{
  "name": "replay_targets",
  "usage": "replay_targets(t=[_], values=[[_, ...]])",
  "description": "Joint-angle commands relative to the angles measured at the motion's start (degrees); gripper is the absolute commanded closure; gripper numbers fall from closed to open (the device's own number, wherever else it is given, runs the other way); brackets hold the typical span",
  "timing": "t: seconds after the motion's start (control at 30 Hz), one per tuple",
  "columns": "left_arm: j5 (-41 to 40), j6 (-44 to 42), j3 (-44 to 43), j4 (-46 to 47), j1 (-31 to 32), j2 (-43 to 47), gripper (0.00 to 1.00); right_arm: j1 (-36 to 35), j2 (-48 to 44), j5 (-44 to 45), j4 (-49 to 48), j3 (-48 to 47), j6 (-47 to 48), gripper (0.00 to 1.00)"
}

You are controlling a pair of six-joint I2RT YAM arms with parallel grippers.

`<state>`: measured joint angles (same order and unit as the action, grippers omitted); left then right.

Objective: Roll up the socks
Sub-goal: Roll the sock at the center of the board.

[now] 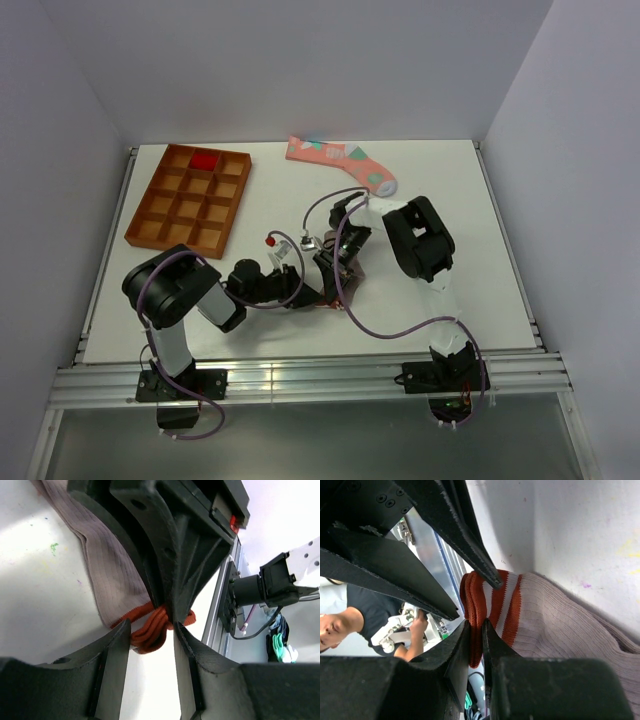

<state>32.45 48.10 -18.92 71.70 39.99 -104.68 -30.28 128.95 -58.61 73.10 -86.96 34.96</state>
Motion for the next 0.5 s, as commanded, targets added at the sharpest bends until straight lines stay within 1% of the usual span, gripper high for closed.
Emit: replay_targets(t=[0.0, 0.17, 0.33, 0.4, 0.47], values=[[2.4, -2.2, -0.2, 1.6, 0.4, 2.0, 0.55, 0.8, -0.1, -1.2, -0.7, -0.3, -1.2, 0.81], [2.9, -2.5, -0.7, 0.2, 0.4, 1.6, 0.57, 1.3, -0.1, -1.0, -1.1, -0.1, -1.6, 0.81], [1.7, -3.4, -2.4, -4.1, 0.4, 2.0, 0.66, 1.5, -0.4, -0.8, -1.6, 0.3, -1.8, 0.81], [1.0, -4.1, -3.4, -7.2, 0.4, 2.8, 0.69, 1.5, -1.1, -0.2, -2.5, 0.6, -2.6, 0.81], [0.3, -4.7, -4.2, -9.4, 0.5, 3.3, 0.74, 1.5, -1.6, 0.0, -3.1, 0.8, -3.0, 0.81]])
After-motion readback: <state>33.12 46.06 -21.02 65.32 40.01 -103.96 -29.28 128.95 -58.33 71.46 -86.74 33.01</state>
